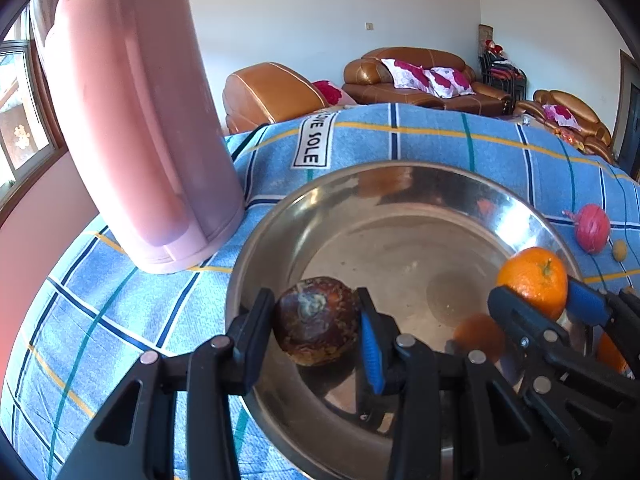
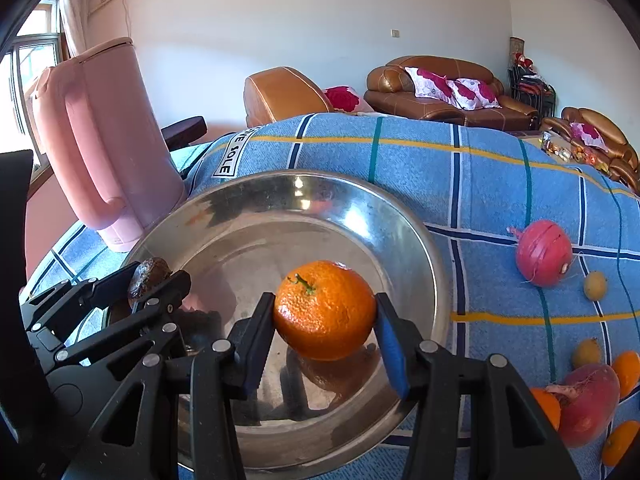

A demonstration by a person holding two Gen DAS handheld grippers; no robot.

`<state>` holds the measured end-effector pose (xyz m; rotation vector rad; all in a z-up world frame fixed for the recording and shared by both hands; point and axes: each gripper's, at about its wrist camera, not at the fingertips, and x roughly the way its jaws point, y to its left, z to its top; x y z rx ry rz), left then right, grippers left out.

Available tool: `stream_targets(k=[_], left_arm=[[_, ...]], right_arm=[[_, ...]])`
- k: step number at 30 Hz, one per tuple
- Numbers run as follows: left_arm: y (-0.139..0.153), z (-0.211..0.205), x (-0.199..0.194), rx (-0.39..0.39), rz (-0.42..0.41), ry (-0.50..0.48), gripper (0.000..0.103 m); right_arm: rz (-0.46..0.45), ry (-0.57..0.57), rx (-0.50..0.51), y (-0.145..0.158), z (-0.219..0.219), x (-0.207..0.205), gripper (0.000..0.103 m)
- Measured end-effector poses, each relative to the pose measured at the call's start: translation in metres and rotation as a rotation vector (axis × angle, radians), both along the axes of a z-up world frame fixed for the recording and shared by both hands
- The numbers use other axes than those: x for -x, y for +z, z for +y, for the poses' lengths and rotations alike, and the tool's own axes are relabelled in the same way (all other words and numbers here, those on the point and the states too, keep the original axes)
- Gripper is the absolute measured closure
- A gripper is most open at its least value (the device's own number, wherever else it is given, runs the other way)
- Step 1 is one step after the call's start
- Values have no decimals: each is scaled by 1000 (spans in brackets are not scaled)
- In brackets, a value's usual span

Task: Organize fruits
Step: 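Carry the brown fruit and the orange over the steel bowl with both grippers, then open both grippers to drop the brown fruit and orange into the bowl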

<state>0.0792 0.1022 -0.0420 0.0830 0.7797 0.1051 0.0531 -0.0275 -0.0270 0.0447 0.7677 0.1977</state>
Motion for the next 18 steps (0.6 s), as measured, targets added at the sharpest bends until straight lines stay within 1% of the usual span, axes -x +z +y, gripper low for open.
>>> stream_targets(k=[6, 11, 12, 13, 14, 15, 16, 17, 18], left_arm=[[-2, 0, -2, 7, 10, -6, 61], [-2, 2, -3, 12, 2, -1, 60], [-1, 3, -3, 12, -5, 0, 58], [1, 3, -1, 15, -15, -1, 52], [2, 3, 2, 18, -29, 0, 50], [4, 4, 4, 24, -45, 3, 40], [6, 4, 7, 35, -62, -3, 34], [9, 4, 9, 33, -80, 0, 30], [11, 3, 11, 19, -100, 13, 23]], right_arm=[[8, -11, 6, -1, 1, -4, 51], [-24, -24, 9, 2, 1, 0, 50], [-31, -25, 6, 3, 1, 2, 49], [-41, -31, 2, 4, -1, 4, 49], [-53, -39, -6, 6, -3, 5, 49], [-66, -51, -17, 7, -6, 7, 49], [-81, -65, -29, 8, -11, 9, 48], [-97, -84, -32, 10, -15, 11, 47], [-113, -103, -25, 11, -17, 13, 42]])
